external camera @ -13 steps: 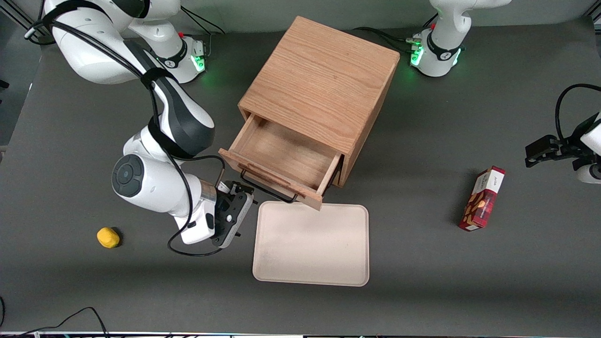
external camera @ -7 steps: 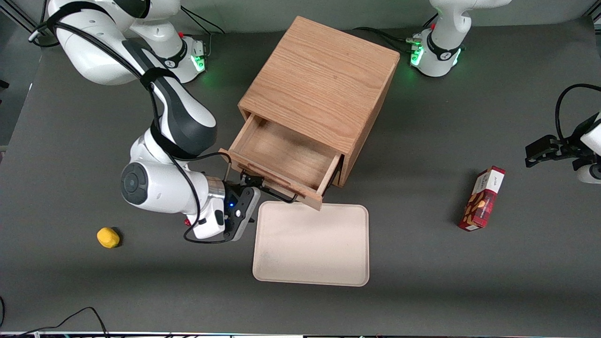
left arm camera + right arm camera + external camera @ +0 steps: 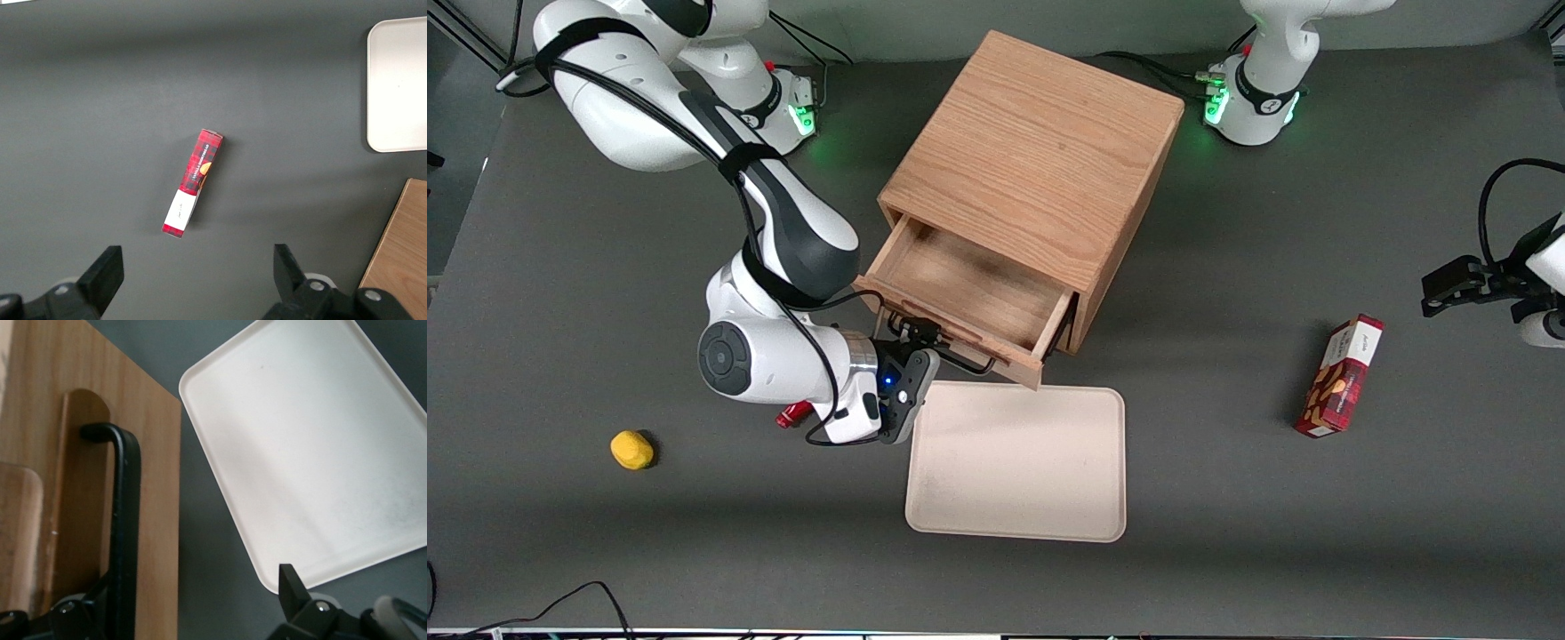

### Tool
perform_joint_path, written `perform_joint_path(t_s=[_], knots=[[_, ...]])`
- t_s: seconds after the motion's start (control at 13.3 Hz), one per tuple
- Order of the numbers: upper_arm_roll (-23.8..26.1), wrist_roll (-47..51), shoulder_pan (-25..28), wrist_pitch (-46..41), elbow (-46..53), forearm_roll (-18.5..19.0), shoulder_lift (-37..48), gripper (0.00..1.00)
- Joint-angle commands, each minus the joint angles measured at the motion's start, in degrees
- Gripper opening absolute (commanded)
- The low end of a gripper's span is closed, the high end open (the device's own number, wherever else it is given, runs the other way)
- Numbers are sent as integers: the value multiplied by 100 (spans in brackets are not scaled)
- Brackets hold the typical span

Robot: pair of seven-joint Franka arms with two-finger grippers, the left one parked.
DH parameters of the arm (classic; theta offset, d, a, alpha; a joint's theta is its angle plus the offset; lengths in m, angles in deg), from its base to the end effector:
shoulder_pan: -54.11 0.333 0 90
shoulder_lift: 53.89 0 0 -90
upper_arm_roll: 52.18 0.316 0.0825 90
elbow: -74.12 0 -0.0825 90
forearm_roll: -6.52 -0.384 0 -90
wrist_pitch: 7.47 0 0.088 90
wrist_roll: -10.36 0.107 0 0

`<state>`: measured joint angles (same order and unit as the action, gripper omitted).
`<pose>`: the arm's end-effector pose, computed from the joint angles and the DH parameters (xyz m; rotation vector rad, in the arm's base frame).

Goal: Open upper drawer
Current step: 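Pull the upper drawer outward by its handle with the right gripper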

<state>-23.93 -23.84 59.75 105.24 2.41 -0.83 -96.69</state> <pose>0.6621 0.3379 0.3631 -2.3552 -1.3134 -0.0695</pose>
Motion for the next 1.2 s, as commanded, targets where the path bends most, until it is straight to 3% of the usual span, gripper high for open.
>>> perform_joint_path(t_s=[0.0, 0.3, 0.75, 1.12], knots=[[-12, -87, 16, 364, 218, 645, -70, 100], [-204, -96, 7, 462, 772, 884, -334, 100], [-382, -245, -230, 612, 975, 876, -387, 100], [-224, 262, -257, 515, 914, 596, -89, 100]])
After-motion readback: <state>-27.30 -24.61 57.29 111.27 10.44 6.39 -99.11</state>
